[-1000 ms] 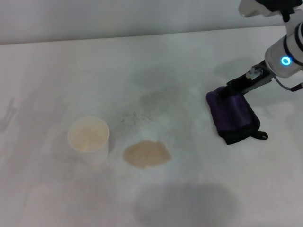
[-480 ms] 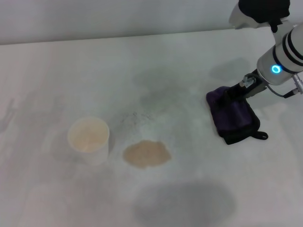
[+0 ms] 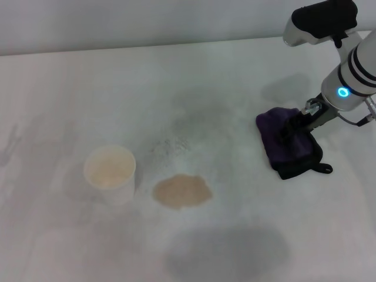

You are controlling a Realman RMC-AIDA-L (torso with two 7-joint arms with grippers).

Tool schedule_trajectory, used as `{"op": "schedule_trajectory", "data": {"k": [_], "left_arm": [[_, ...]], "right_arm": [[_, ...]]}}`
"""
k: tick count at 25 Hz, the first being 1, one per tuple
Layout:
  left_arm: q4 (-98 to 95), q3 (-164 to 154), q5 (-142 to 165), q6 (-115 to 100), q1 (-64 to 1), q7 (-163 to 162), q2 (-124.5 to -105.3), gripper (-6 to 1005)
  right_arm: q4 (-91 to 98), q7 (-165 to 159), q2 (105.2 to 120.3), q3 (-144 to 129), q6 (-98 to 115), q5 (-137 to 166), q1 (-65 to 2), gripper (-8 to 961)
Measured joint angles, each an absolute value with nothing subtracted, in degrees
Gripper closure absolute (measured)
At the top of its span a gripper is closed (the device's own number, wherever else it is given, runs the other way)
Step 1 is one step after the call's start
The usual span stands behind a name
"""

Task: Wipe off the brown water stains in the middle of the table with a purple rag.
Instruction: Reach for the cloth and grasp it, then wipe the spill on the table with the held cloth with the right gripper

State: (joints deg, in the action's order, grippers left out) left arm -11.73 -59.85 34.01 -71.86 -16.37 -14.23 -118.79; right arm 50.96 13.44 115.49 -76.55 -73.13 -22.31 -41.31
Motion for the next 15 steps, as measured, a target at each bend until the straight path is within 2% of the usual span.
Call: {"op": "schedule_trajectory", "data": {"k": [2,8,13,15], "left_arm": [[-11.70,-59.91,34.01,-71.86,-16.39,-14.23,-118.81,138],[-11.68,-59.94,34.02,-71.87,-16.31,-14.23,-118.88,138],[-11.69,-59.94,34.06,-71.96,-16.25,-14.23,-118.92,137],[-11.69,-59.94,34.08,-71.98,-16.15,-14.24,-118.92,137]], "right_arm": [[50.70,13.14,115.48,-76.51,-73.14,-22.39,-41.33,248],[50.28,12.85,115.60,-77.60,-73.19,-22.44,-41.41,459],[50.13,12.54,115.84,-78.92,-73.11,-22.77,-41.66,708],[50.72,12.40,115.89,-79.14,-73.18,-22.83,-41.63,728]]}}
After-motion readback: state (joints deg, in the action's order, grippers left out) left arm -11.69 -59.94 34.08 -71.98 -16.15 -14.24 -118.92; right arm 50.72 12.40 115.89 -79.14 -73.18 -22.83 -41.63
